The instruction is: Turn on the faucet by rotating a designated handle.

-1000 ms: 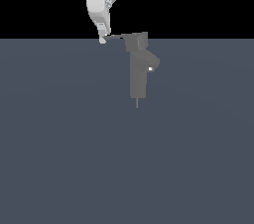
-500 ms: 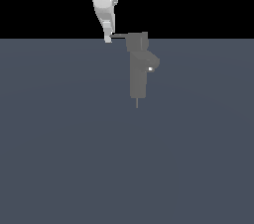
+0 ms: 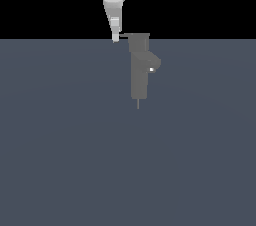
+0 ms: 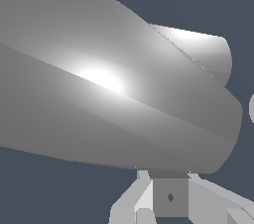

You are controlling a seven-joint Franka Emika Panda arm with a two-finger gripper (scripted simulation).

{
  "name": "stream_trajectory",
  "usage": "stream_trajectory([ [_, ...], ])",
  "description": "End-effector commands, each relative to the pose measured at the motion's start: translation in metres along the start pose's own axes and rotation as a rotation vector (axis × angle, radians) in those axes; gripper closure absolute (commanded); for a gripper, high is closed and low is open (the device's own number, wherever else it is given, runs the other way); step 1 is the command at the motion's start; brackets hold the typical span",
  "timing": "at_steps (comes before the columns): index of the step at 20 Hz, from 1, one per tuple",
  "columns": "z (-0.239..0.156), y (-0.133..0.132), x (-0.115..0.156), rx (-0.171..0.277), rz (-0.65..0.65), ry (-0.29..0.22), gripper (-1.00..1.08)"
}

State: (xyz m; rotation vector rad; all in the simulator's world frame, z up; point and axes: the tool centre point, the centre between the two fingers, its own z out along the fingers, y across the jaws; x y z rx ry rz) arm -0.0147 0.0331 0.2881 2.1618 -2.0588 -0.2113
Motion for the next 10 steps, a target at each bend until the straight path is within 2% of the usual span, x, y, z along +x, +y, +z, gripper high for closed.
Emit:
stream_trajectory([
  [1, -0.005, 0.007, 0.013, 0.006, 0.012, -0.001, 1.08],
  [6, -0.005, 0.02, 0.024, 0.008, 0.012, -0.001, 1.08],
  [7, -0.005, 0.02, 0.024, 0.008, 0.012, -0.001, 1.08],
  [8, 0.0, 0.018, 0.013, -0.003, -0.002, 0.002, 1.08],
  [10, -0.001, 0.019, 0.028, -0.001, -0.001, 0.002, 1.08],
])
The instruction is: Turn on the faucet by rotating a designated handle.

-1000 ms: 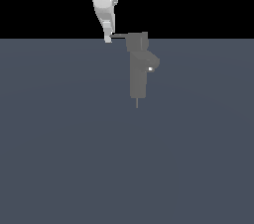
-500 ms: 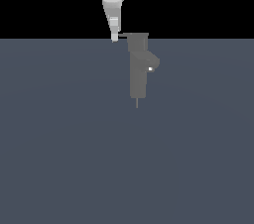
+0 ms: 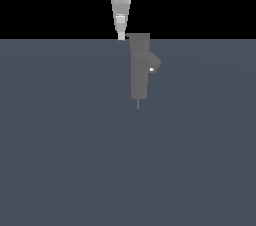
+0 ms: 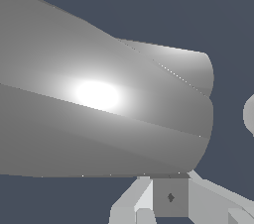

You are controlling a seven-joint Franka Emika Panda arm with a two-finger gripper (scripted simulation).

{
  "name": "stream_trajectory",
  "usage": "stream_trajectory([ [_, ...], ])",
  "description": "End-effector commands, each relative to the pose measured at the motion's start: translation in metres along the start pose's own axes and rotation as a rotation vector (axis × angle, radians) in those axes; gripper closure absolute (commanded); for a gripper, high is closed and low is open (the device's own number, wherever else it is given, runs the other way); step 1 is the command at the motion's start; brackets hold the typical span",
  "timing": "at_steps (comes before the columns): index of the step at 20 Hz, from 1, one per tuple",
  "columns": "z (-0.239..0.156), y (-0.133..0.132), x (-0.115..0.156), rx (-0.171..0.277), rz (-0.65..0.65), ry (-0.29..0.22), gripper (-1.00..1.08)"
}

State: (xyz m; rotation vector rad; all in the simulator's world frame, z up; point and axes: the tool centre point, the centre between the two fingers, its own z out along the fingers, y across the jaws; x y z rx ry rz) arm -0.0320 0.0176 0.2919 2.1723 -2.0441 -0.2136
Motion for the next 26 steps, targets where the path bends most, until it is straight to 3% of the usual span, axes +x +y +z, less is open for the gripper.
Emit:
stream_trajectory([
  [1, -0.001, 0.001, 0.021, 0.002, 0.012, 0.0, 1.08],
  [15, -0.005, 0.007, 0.114, 0.01, 0.023, -0.003, 1.08],
  [16, -0.005, 0.007, 0.114, 0.01, 0.023, -0.003, 1.08],
  [17, 0.0, 0.003, 0.086, -0.002, -0.015, -0.003, 1.08],
  [26, -0.001, -0.012, 0.108, 0.0, -0.007, -0.003, 1.08],
])
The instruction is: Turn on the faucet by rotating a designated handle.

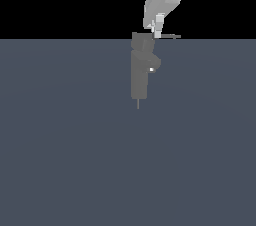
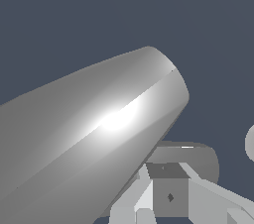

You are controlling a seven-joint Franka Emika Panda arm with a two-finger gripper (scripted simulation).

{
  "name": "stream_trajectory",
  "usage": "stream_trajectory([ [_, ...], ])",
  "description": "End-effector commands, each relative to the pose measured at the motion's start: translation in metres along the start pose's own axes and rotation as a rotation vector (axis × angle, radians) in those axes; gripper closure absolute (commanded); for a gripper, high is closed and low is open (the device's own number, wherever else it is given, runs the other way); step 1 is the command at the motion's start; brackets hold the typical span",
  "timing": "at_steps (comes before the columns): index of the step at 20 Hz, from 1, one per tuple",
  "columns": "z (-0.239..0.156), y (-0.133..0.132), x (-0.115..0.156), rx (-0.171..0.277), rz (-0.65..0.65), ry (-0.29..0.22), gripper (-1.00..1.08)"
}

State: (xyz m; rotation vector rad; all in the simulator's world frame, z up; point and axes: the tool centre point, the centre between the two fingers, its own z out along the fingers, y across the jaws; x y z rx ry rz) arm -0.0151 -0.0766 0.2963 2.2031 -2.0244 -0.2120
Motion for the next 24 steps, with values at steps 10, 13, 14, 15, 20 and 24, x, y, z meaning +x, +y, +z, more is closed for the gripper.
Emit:
stream_trajectory([
  [10, 0.004, -0.017, 0.038, -0.004, 0.026, 0.0, 1.08],
  [13, 0.004, -0.022, 0.045, -0.003, 0.028, 0.0, 1.08],
  [14, 0.004, -0.023, 0.047, -0.003, 0.029, 0.0, 1.08],
  [15, 0.004, -0.025, 0.05, -0.003, 0.03, 0.0, 1.08],
  [20, 0.003, -0.032, 0.062, -0.001, 0.034, 0.0, 1.08],
  [24, 0.003, -0.038, 0.071, 0.0, 0.037, 0.0, 1.08],
])
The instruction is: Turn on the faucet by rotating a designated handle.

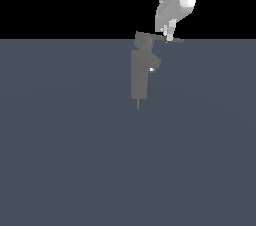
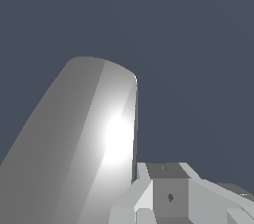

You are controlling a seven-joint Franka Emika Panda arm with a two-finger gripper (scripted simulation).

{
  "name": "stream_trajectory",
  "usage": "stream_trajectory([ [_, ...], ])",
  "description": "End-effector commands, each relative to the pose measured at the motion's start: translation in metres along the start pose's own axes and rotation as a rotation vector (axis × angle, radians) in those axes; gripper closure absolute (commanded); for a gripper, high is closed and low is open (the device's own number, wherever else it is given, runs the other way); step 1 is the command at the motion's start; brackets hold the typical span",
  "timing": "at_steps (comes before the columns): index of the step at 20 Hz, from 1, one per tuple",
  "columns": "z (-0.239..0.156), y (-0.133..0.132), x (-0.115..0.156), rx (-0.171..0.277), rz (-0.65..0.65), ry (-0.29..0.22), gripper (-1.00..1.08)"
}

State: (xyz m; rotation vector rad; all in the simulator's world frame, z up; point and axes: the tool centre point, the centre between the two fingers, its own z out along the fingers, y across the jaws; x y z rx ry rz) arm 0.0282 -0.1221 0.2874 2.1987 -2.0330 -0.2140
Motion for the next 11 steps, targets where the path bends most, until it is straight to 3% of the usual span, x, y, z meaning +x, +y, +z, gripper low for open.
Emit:
stream_trajectory([
  [1, 0.002, 0.001, 0.025, -0.001, 0.032, 0.003, 1.08],
  [11, 0.001, -0.012, 0.046, 0.001, 0.04, 0.003, 1.08],
])
